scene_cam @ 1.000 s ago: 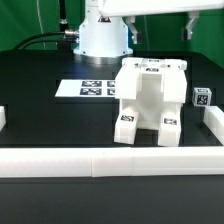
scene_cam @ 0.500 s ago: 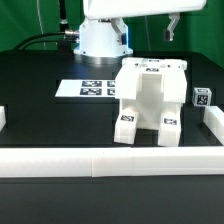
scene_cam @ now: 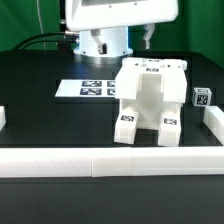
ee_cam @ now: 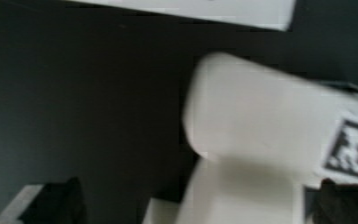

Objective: Assemble chair

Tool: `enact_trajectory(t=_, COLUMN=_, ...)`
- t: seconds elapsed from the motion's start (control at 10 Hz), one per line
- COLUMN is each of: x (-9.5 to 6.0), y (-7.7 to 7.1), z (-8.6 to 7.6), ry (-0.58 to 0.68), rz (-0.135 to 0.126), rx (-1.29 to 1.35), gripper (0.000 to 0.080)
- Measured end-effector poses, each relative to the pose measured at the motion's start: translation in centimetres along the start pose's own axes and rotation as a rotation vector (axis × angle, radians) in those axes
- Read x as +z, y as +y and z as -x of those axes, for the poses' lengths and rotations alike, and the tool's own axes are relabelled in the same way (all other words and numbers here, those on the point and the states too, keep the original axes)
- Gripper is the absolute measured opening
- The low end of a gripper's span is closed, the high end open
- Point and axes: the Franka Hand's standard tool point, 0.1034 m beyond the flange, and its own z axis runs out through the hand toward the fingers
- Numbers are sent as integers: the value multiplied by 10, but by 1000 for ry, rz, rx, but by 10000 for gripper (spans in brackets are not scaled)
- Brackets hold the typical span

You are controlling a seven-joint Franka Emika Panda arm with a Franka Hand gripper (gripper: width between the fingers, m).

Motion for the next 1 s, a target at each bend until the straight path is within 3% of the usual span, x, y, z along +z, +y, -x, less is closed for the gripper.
enact_trajectory(t=0.1, x=2, y=8, z=9, ry=9, rz=-1, rx=0, gripper=649)
enact_trajectory(t=0.2, x=8, y=3, z=18, ry=3, rz=-6, rx=34, gripper=649)
enact_trajectory(t=0.5, x=11, y=5, z=20, ry=-7, rz=-3, rx=27, gripper=649)
enact_trajectory(t=0.8, x=19, y=9, z=44, ry=-37, rz=-13, rx=10, gripper=649)
enact_trajectory(t=1.0, x=20, y=9, z=46, ry=-39, rz=-11, rx=10, gripper=649)
